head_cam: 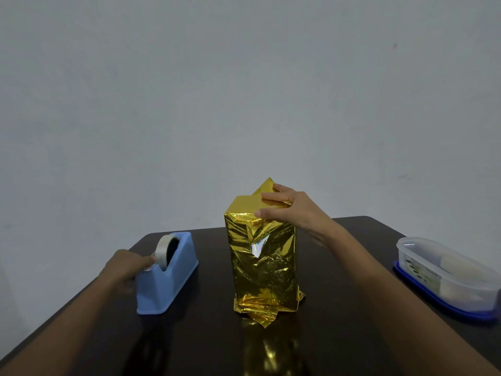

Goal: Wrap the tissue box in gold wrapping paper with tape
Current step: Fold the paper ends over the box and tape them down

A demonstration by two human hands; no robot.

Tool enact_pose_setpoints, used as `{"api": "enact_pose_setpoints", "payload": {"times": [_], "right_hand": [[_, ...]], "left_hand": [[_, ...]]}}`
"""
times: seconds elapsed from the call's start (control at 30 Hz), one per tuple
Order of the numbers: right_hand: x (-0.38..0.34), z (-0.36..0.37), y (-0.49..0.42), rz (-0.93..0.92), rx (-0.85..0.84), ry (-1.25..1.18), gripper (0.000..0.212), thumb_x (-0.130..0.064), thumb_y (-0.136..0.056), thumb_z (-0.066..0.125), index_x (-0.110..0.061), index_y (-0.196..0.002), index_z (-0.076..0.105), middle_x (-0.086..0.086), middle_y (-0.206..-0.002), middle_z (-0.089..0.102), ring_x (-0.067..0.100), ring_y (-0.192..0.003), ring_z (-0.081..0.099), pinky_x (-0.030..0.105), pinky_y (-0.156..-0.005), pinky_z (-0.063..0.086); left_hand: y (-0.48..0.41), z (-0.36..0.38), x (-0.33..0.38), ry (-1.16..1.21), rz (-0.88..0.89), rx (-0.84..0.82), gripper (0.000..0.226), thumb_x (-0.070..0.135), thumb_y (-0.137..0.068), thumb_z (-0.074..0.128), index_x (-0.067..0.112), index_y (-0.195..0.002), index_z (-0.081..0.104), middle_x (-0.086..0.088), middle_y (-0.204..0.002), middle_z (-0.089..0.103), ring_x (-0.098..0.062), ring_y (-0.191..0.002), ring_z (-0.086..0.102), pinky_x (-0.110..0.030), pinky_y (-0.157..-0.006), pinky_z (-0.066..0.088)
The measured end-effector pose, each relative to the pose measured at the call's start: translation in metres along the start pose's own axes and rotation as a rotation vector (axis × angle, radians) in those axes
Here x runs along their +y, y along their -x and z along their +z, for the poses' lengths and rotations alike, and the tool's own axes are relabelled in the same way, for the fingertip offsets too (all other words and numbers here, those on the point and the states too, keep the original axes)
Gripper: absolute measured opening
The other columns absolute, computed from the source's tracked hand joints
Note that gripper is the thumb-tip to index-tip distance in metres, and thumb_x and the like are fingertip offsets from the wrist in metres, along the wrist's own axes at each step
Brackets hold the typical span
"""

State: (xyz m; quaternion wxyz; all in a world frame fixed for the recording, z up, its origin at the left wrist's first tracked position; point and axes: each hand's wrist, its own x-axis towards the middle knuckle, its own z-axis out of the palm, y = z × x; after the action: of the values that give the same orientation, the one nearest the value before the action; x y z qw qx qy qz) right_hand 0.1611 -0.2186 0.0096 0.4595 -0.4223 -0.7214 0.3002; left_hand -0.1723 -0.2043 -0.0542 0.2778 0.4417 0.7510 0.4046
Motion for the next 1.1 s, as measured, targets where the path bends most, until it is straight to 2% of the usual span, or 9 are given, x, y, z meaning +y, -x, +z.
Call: {"api": "enact_pose_setpoints", "payload": {"times": [0.1, 0.2, 0.33, 0.4, 0.47, 0.53, 0.67, 0.93, 1.1], "right_hand": [[0.000, -0.001, 0.000, -0.013, 0.000, -0.002, 0.061, -0.027, -0.074, 0.077, -0.015, -0.130, 0.057, -0.003, -0.154, 0.025, 0.018, -0.137, 0.030, 0.030, -0.104, 0.033], [0.001, -0.001, -0.001, -0.013, -0.001, 0.001, 0.061, -0.028, -0.073, 0.077, -0.015, -0.130, 0.057, -0.002, -0.154, 0.025, 0.018, -0.136, 0.031, 0.030, -0.104, 0.033], [0.000, -0.002, -0.002, -0.010, 0.004, 0.000, 0.061, -0.028, -0.073, 0.077, -0.016, -0.129, 0.057, -0.002, -0.154, 0.025, 0.019, -0.136, 0.031, 0.032, -0.106, 0.033], [-0.001, -0.002, -0.002, -0.003, 0.003, -0.015, 0.061, -0.027, -0.073, 0.077, -0.015, -0.129, 0.058, -0.002, -0.154, 0.025, 0.019, -0.136, 0.032, 0.032, -0.107, 0.034], [-0.001, -0.003, -0.003, -0.001, 0.008, -0.026, 0.060, -0.026, -0.073, 0.077, -0.013, -0.128, 0.058, -0.001, -0.154, 0.026, 0.019, -0.135, 0.034, 0.030, -0.104, 0.036], [-0.001, -0.003, -0.003, -0.001, 0.012, -0.034, 0.060, -0.025, -0.073, 0.077, -0.013, -0.128, 0.058, -0.001, -0.153, 0.027, 0.019, -0.133, 0.036, 0.030, -0.103, 0.039], [0.000, 0.001, -0.005, 0.007, 0.020, -0.028, 0.059, -0.025, -0.072, 0.077, -0.014, -0.127, 0.058, -0.001, -0.153, 0.028, 0.019, -0.132, 0.038, 0.032, -0.103, 0.040], [0.000, 0.001, -0.006, -0.003, 0.040, 0.004, 0.060, -0.026, -0.075, 0.075, -0.012, -0.130, 0.055, 0.001, -0.154, 0.027, 0.019, -0.131, 0.037, 0.026, -0.091, 0.039], [0.001, 0.002, -0.006, -0.001, 0.053, 0.007, 0.059, -0.027, -0.075, 0.075, -0.013, -0.129, 0.056, 0.001, -0.153, 0.027, 0.020, -0.132, 0.037, 0.027, -0.093, 0.039]], "left_hand": [[0.001, -0.004, 0.007, 0.127, -0.098, -0.052, 0.016, 0.002, -0.082, 0.068, -0.008, -0.090, 0.058, -0.016, -0.079, 0.050, -0.028, -0.066, 0.050, -0.045, -0.059, 0.050], [0.001, -0.008, 0.011, 0.274, -0.143, -0.104, 0.032, 0.003, -0.082, 0.070, -0.006, -0.111, 0.060, -0.019, -0.116, 0.052, -0.037, -0.114, 0.051, -0.053, -0.071, 0.051], [0.014, -0.006, 0.019, 0.361, -0.186, -0.147, 0.004, 0.003, -0.087, 0.062, -0.001, -0.088, 0.063, -0.012, -0.104, 0.054, -0.032, -0.127, 0.043, -0.051, -0.054, 0.055], [0.014, -0.007, 0.020, 0.424, -0.178, -0.154, 0.010, 0.005, -0.089, 0.058, 0.002, -0.080, 0.060, -0.008, -0.090, 0.052, -0.033, -0.128, 0.043, -0.053, -0.048, 0.052], [0.011, -0.007, 0.022, 0.483, -0.145, -0.164, 0.009, 0.008, -0.090, 0.055, 0.001, -0.089, 0.061, -0.011, -0.098, 0.056, -0.034, -0.129, 0.042, -0.065, -0.073, 0.051], [0.010, -0.007, 0.021, 0.534, -0.112, -0.157, 0.009, 0.011, -0.088, 0.054, 0.004, -0.085, 0.059, -0.012, -0.101, 0.051, -0.035, -0.117, 0.049, -0.069, -0.076, 0.045], [0.010, -0.007, 0.009, 0.681, -0.080, -0.053, 0.013, 0.011, -0.082, 0.055, 0.009, -0.070, 0.053, -0.002, -0.070, 0.043, -0.026, -0.094, 0.049, -0.056, -0.054, 0.049], [0.022, 0.010, 0.003, 0.883, -0.070, 0.155, 0.003, 0.008, -0.077, 0.055, 0.008, -0.075, 0.053, -0.002, -0.077, 0.048, -0.018, -0.099, 0.056, -0.052, -0.076, 0.051], [0.031, 0.023, -0.009, 0.944, -0.064, 0.183, 0.011, 0.007, -0.080, 0.055, 0.009, -0.069, 0.052, -0.002, -0.068, 0.048, -0.016, -0.080, 0.053, -0.040, -0.077, 0.048]]}}
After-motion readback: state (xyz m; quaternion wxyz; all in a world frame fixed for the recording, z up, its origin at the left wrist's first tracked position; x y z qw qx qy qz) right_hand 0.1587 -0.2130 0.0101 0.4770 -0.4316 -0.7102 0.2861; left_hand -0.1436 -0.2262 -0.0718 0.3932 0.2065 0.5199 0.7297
